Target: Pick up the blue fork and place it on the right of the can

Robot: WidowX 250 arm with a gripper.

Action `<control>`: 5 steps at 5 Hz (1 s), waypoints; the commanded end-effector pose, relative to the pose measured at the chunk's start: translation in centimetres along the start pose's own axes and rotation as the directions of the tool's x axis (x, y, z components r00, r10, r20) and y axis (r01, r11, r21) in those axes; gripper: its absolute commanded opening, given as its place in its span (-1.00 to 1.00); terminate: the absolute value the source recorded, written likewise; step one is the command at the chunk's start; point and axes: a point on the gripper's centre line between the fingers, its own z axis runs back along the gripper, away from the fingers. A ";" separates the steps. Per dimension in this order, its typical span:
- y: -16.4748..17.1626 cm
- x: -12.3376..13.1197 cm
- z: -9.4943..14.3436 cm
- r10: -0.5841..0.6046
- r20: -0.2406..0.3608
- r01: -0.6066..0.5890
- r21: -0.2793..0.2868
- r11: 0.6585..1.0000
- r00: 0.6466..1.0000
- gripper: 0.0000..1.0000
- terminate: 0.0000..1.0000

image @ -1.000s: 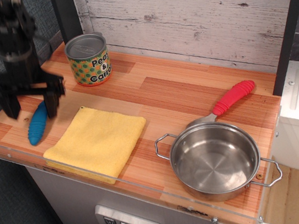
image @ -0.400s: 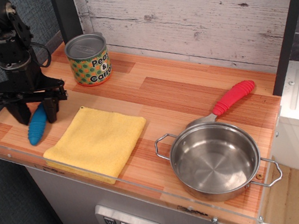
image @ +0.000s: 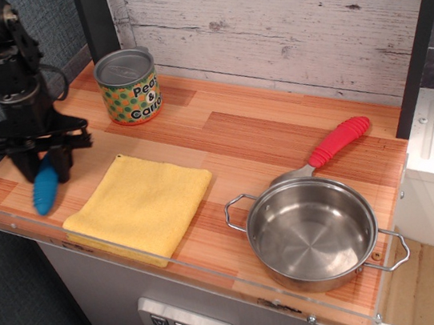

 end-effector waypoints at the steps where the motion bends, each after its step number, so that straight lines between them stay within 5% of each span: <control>1: 0.9 0.4 4.6 0.092 0.019 -0.093 0.050 0.994 0.996 -1.00 -1.00; 2: 0.5 -0.5 7.4 0.256 0.027 -0.257 0.044 0.965 0.966 -1.00 -1.00; 3: -0.9 -2.0 9.7 0.465 0.018 -0.465 -0.011 0.885 0.885 -1.00 -1.00; 4: -3.7 -3.1 11.9 0.574 0.001 -0.574 0.000 0.819 0.819 -1.00 -1.00; 5: -6.2 -3.1 12.5 0.694 -0.070 -0.698 -0.045 0.715 0.716 -1.00 -1.00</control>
